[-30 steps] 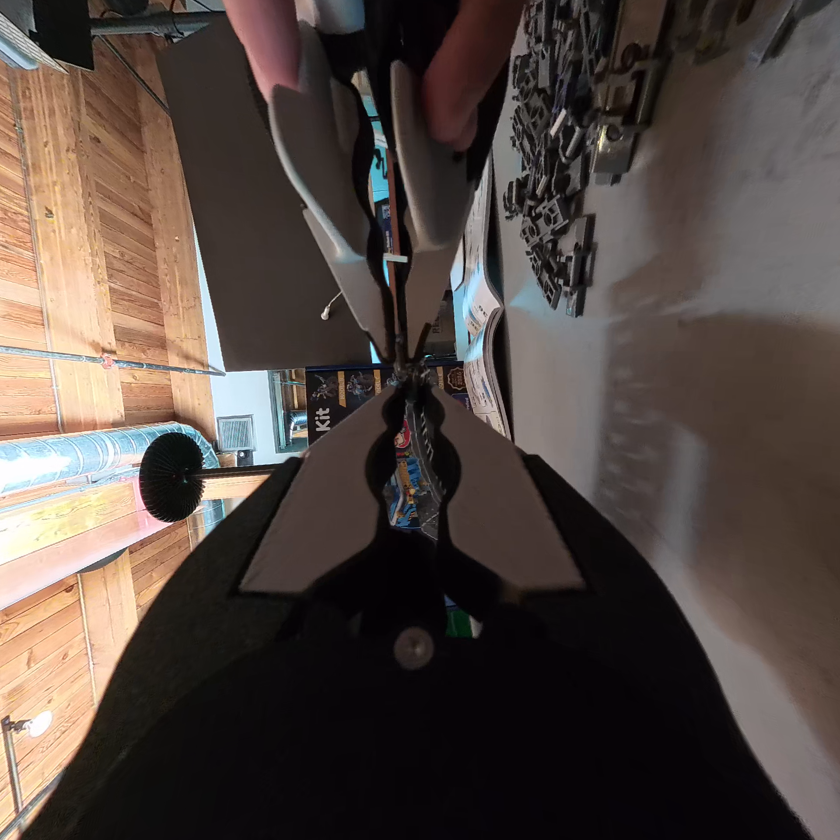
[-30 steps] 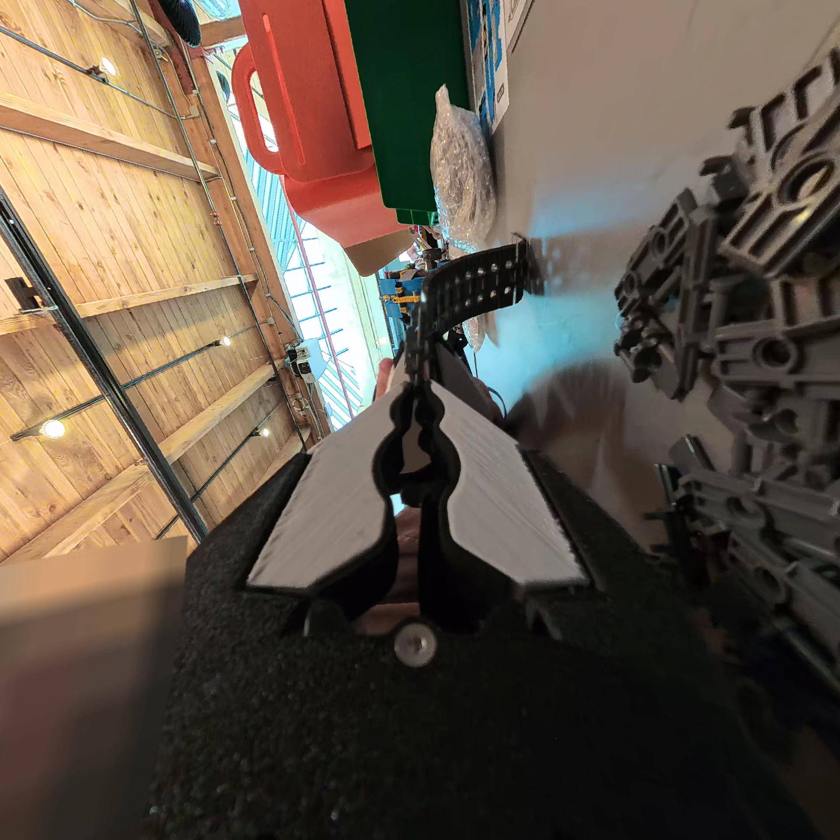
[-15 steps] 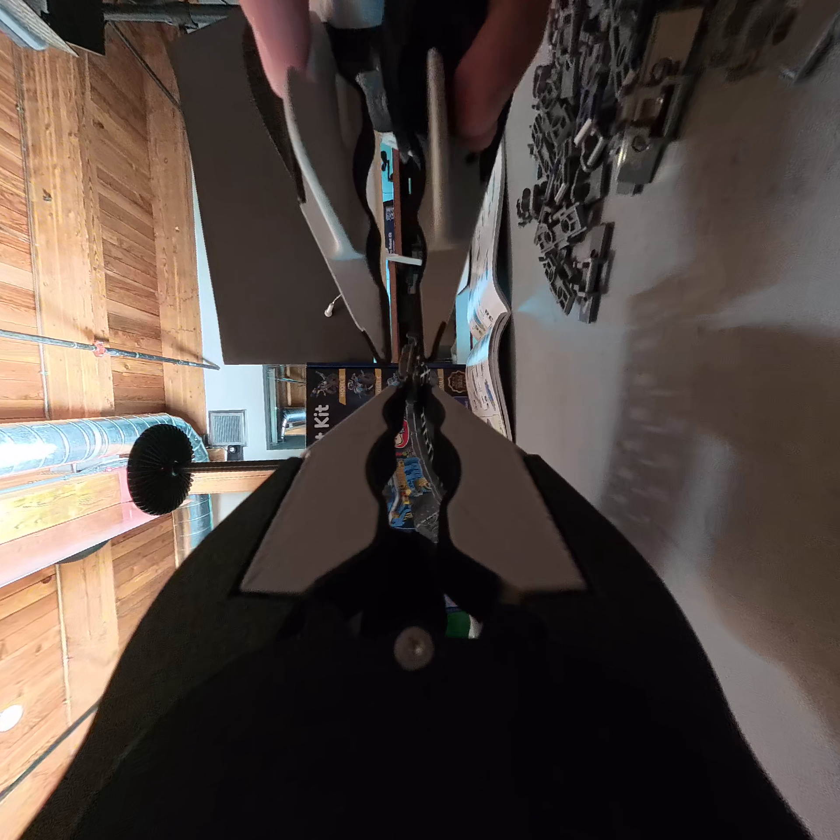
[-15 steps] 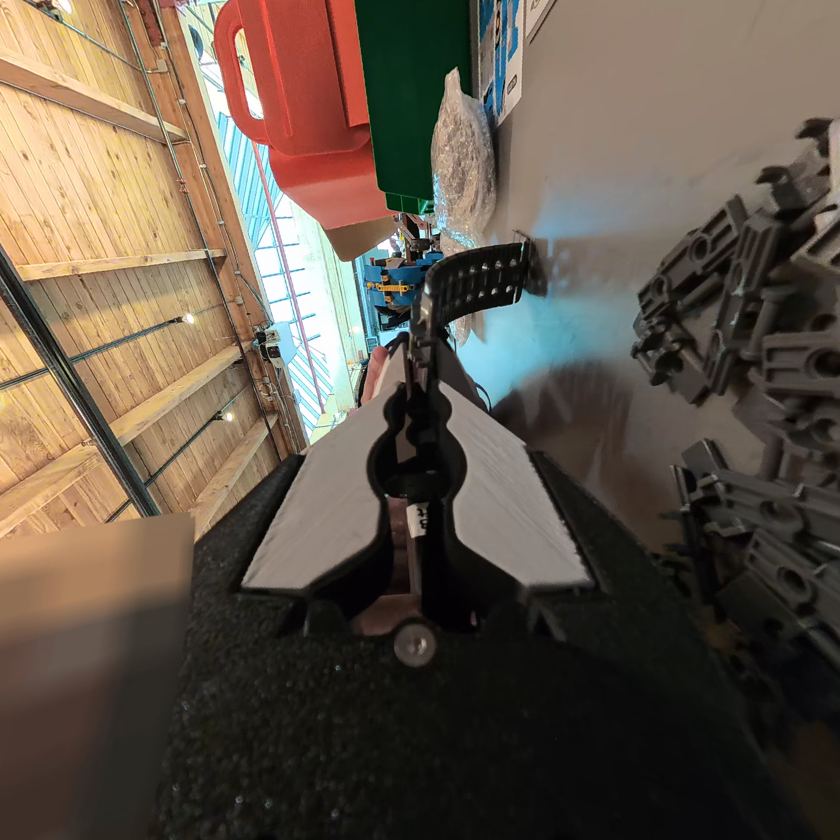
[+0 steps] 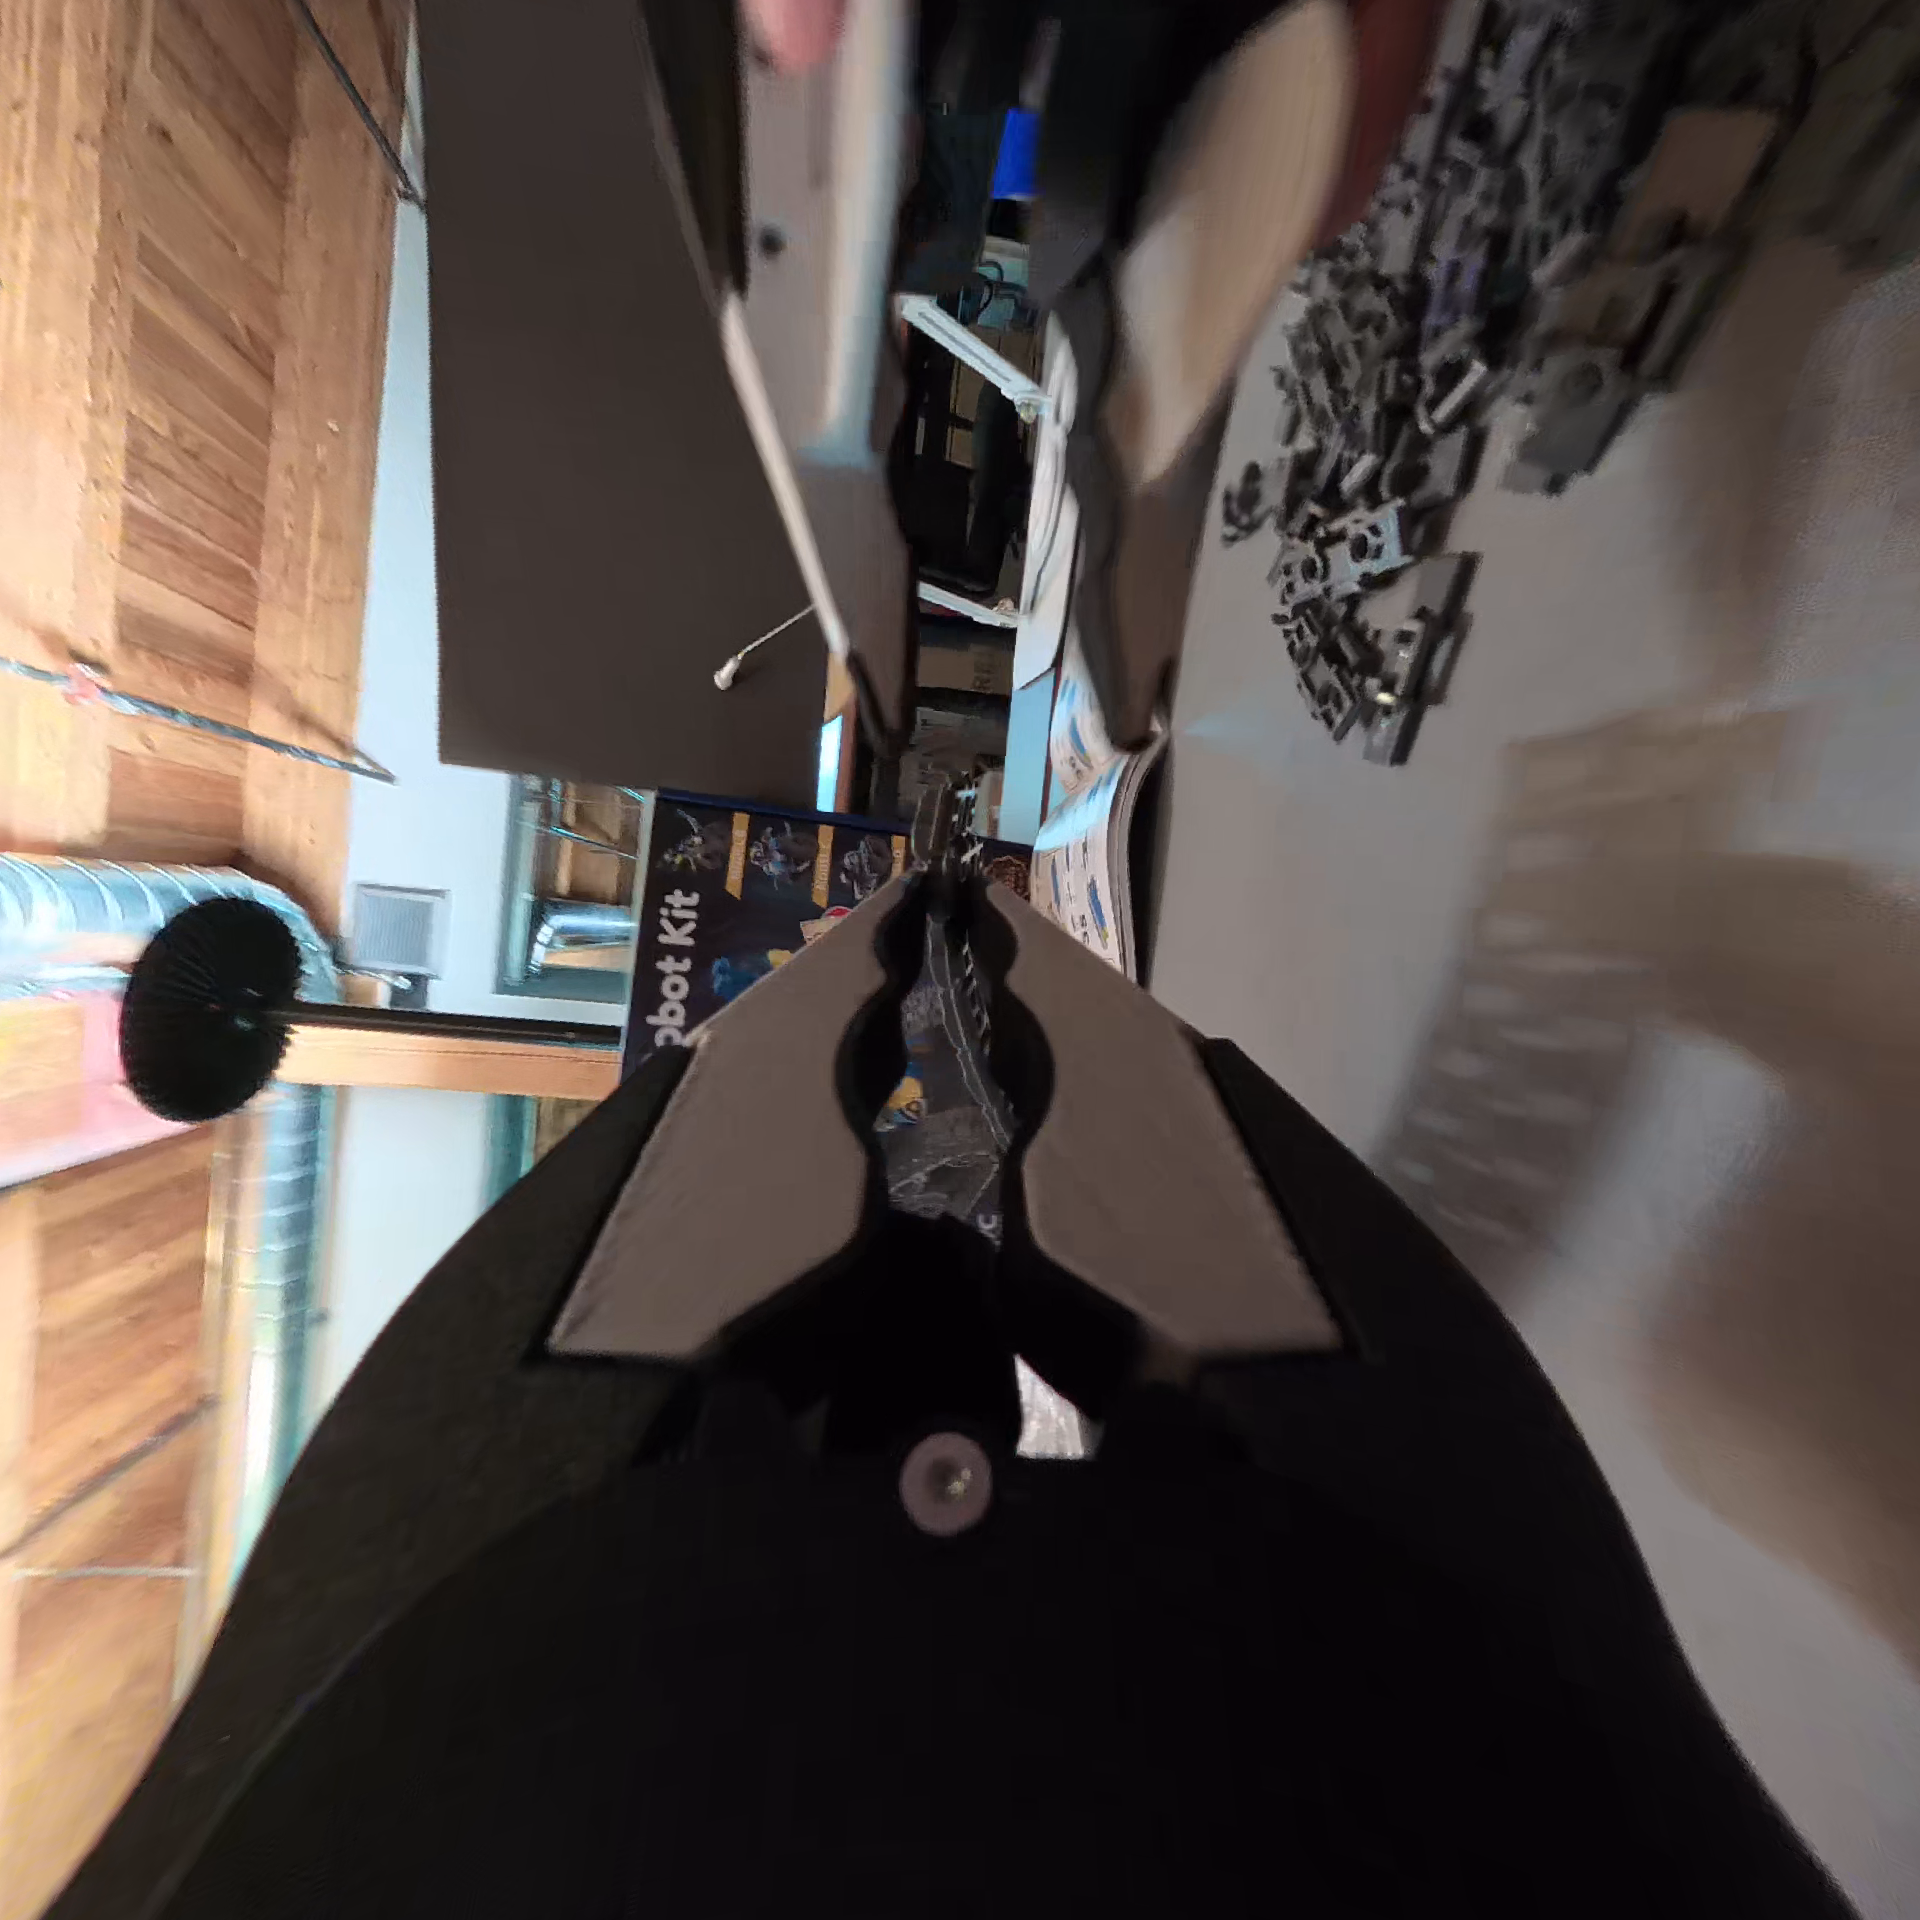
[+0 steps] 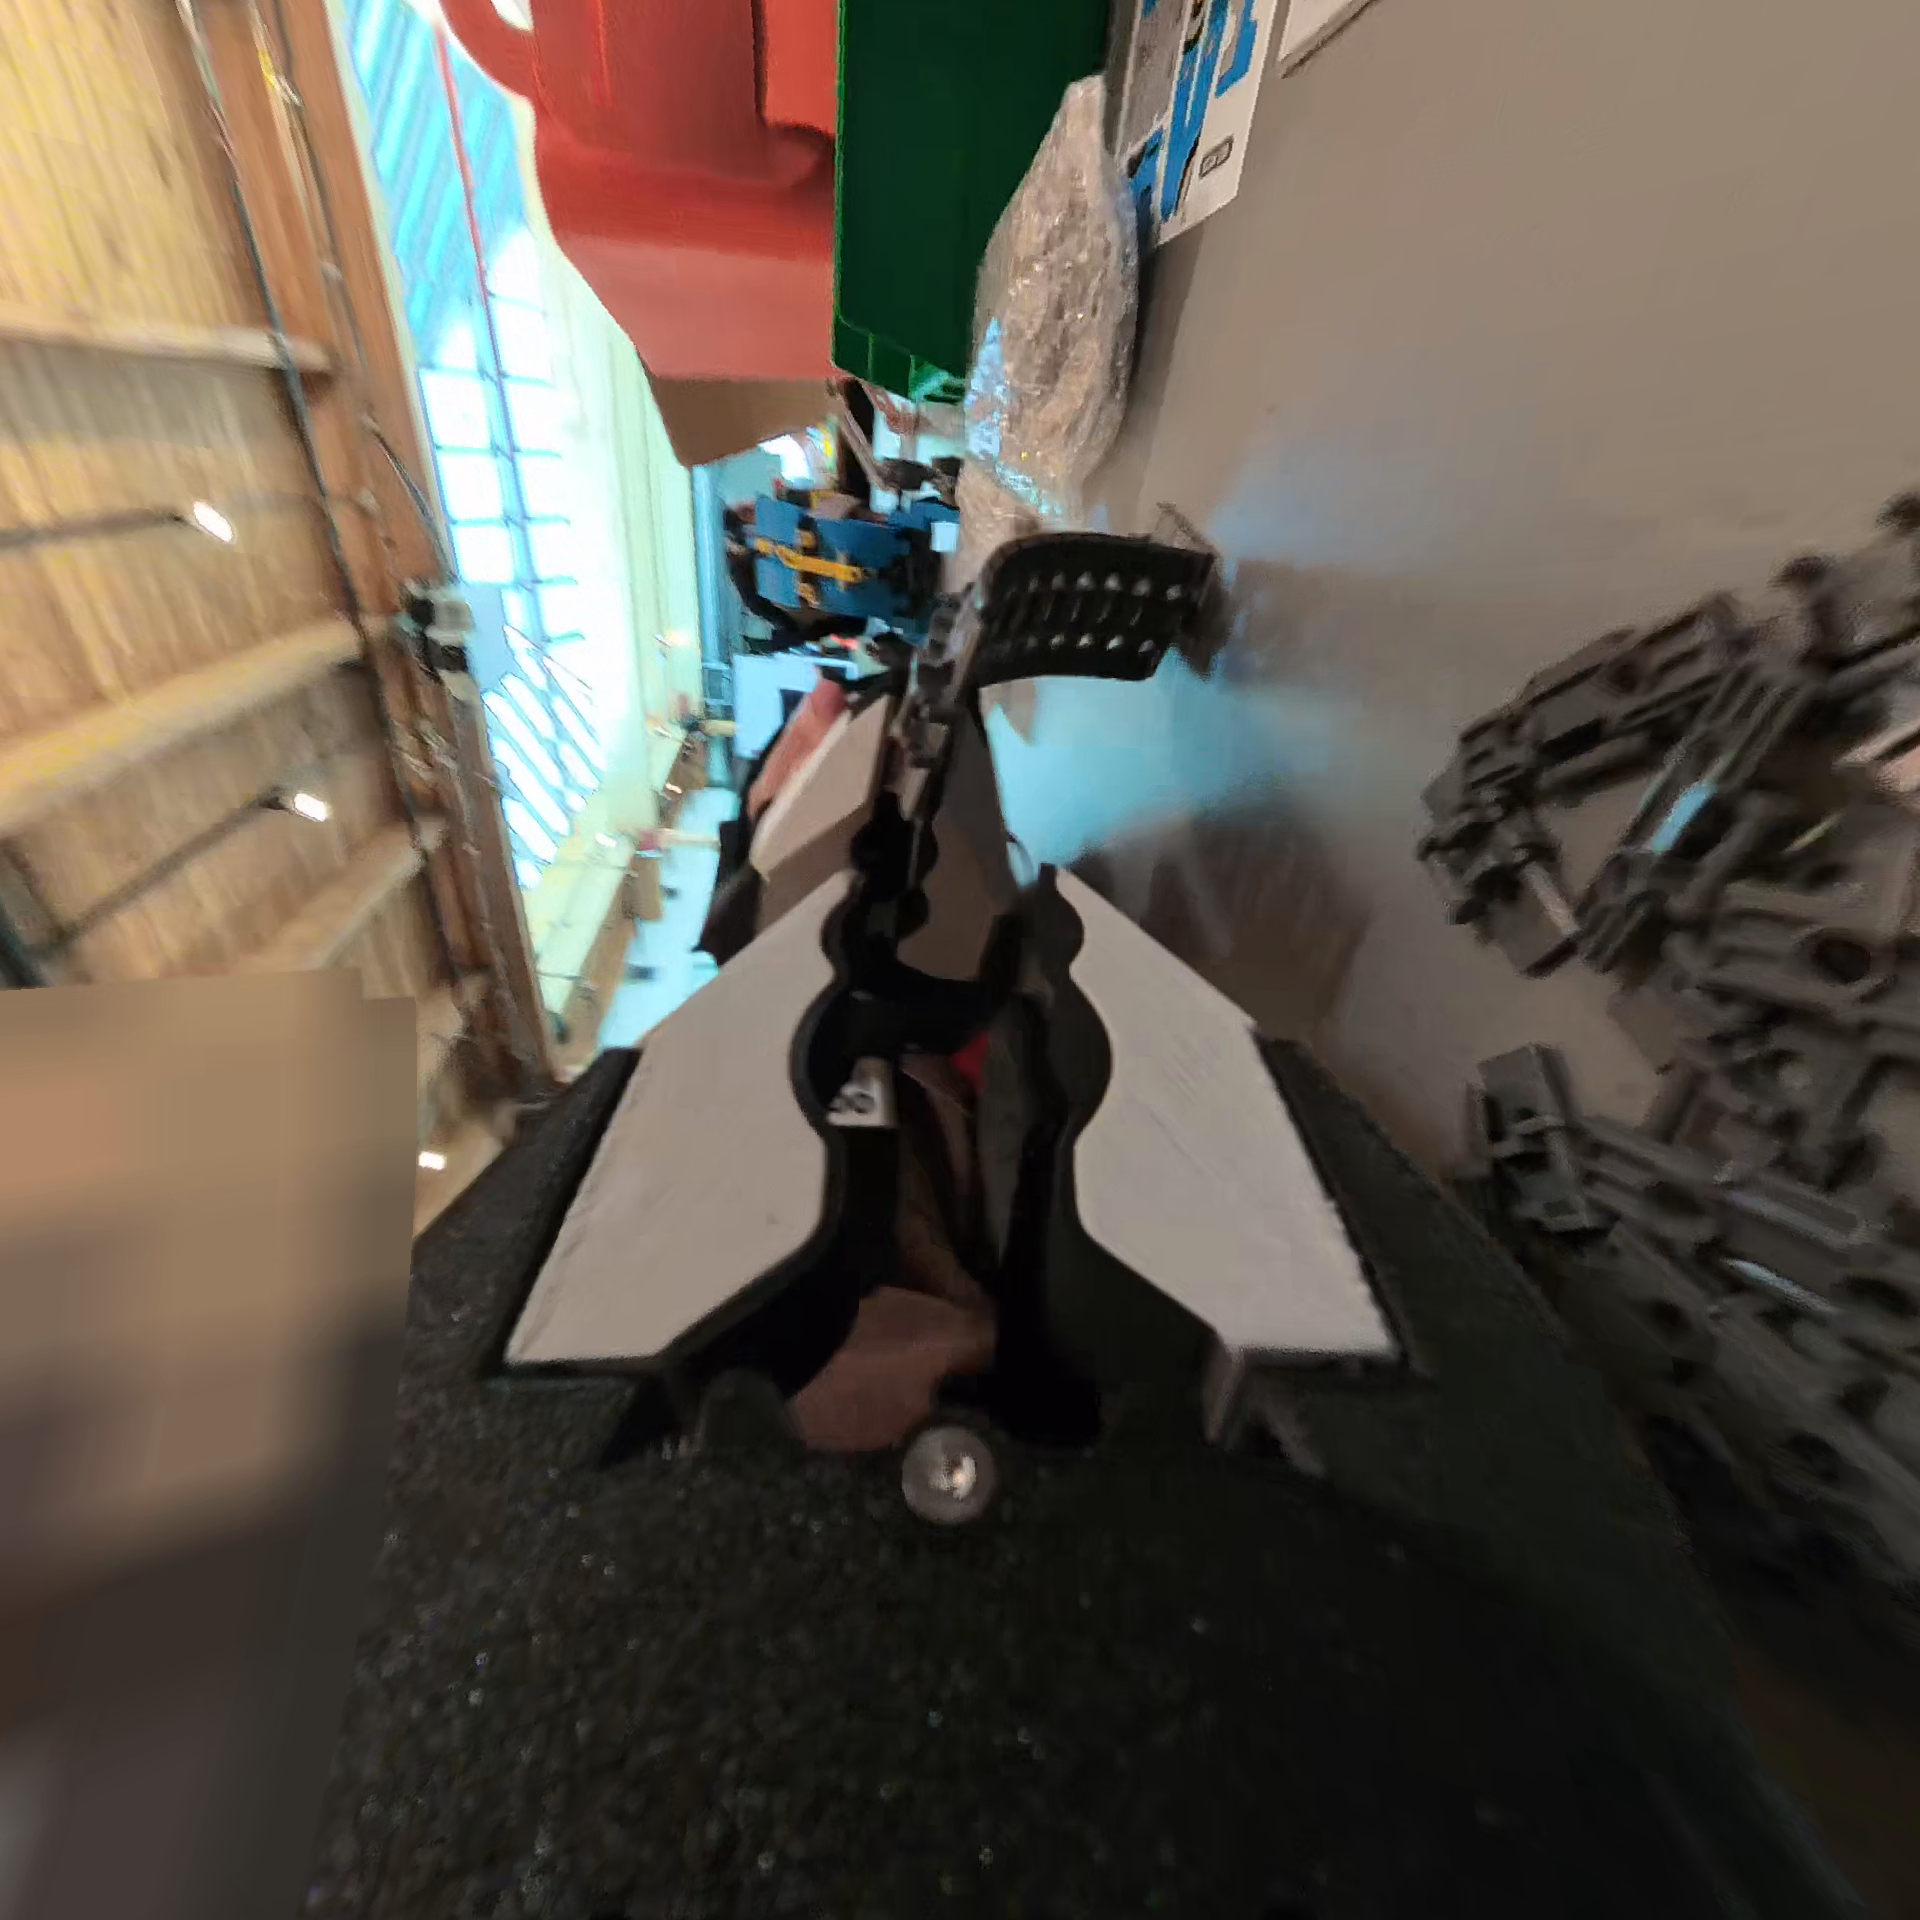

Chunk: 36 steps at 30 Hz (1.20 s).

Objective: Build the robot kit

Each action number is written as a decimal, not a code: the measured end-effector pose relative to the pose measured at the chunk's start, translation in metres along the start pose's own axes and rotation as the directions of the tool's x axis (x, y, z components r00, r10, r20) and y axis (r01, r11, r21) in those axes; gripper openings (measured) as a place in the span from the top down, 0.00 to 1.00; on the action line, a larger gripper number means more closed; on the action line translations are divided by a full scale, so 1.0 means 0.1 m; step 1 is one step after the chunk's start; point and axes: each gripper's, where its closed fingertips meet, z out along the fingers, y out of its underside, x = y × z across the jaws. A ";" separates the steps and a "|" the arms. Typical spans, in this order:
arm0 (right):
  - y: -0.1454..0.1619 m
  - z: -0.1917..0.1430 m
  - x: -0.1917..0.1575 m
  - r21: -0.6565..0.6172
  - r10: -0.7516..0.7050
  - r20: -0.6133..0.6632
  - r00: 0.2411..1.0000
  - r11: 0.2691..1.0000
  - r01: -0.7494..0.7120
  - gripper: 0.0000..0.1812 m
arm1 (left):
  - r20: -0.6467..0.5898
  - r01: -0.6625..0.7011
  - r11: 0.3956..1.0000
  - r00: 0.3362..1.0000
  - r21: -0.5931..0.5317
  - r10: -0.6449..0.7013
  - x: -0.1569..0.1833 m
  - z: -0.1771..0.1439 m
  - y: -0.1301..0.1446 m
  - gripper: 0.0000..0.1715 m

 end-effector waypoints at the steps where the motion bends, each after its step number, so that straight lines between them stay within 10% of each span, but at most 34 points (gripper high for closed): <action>1: -0.03 -0.04 -0.01 -0.001 -0.066 -0.008 0.998 0.998 0.066 0.78 | 0.000 0.019 1.000 1.000 0.004 -0.019 -0.02 -0.01 0.00 0.96; 5: -0.16 -0.25 -0.25 0.008 -0.569 -0.040 0.821 0.822 0.570 0.72 | -0.013 0.093 0.995 0.996 0.038 -0.093 -0.11 -0.05 -0.03 0.96; 8: -0.17 -0.31 -0.33 -0.059 -0.916 -0.177 0.360 0.375 0.925 0.65 | -0.045 0.130 0.990 0.991 0.061 -0.128 -0.11 -0.08 -0.08 0.96; 10: -0.14 -0.28 -0.34 -0.139 -0.977 -0.205 -0.056 -0.028 0.990 0.54 | -0.072 0.146 0.986 0.988 0.078 -0.140 -0.07 -0.10 -0.14 0.96; 11: -0.13 -0.27 -0.26 -0.222 -0.960 -0.227 -0.163 -0.112 0.969 0.58 | -0.087 0.148 0.985 0.986 0.088 -0.140 -0.05 -0.11 -0.17 0.96; 22: -0.08 -0.11 0.02 -0.694 -0.706 -0.149 -0.692 -0.424 0.582 0.86 | -0.189 0.167 0.982 0.971 0.085 -0.149 0.15 -0.15 -0.31 0.96; 36: -0.07 -0.05 0.14 -0.771 -0.618 -0.046 -0.785 -0.478 0.422 0.95 | -0.264 0.268 0.963 0.932 0.035 -0.249 0.22 -0.13 -0.29 0.96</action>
